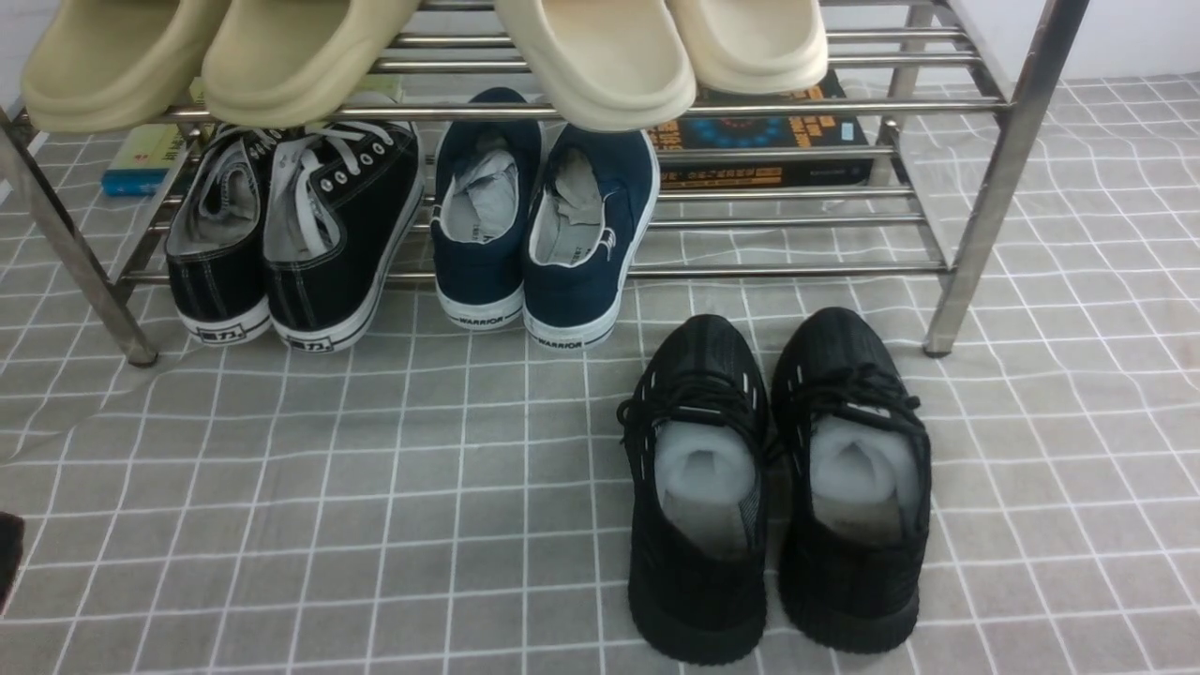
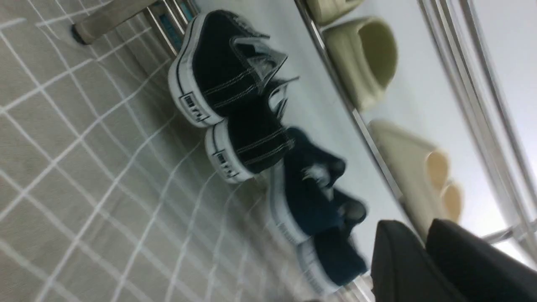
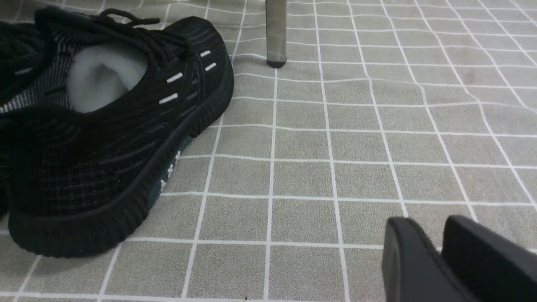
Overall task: Take the shoes off the shelf with your hand from the grey coffee tablecloth.
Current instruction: 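Grasp the leftmost shoe on the bottom shelf of the shoe rack with the left gripper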
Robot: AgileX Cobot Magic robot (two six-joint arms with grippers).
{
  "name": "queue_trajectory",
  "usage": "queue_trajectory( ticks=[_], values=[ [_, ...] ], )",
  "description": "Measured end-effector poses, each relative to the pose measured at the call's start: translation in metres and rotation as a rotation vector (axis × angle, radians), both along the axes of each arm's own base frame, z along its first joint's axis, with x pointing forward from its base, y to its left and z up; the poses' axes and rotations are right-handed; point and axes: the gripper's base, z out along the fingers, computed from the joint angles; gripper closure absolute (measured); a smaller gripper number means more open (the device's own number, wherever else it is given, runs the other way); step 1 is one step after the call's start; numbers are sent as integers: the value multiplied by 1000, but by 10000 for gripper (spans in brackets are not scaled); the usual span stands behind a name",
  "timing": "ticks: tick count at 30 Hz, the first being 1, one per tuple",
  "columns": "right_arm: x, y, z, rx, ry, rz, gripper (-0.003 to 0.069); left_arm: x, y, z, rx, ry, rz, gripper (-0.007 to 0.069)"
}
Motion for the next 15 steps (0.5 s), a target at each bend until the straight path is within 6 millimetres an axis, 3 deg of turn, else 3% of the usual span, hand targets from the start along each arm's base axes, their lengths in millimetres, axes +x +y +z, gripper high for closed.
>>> queue_trajectory(
  ticks=[2, 4, 7, 9, 11, 13, 15],
  values=[
    [0, 0, 0, 0, 0, 0, 507, 4, -2, 5, 55, 102, -33, 547],
    [0, 0, 0, 0, 0, 0, 501, 13, -8, 0, 165, 443, -154, 610],
    [0, 0, 0, 0, 0, 0, 498, 31, -7, 5, 266, 617, -225, 622],
    [0, 0, 0, 0, 0, 0, 497, 41, -5, 13, 303, 624, -221, 621],
    [0, 0, 0, 0, 0, 0, 493, 71, 2, 29, 368, 627, -173, 587],
    [0, 0, 0, 0, 0, 0, 491, 85, 4, 37, 383, 616, -148, 559],
    [0, 0, 0, 0, 0, 0, 489, 113, 8, 49, 384, 602, -101, 481]
  ],
)
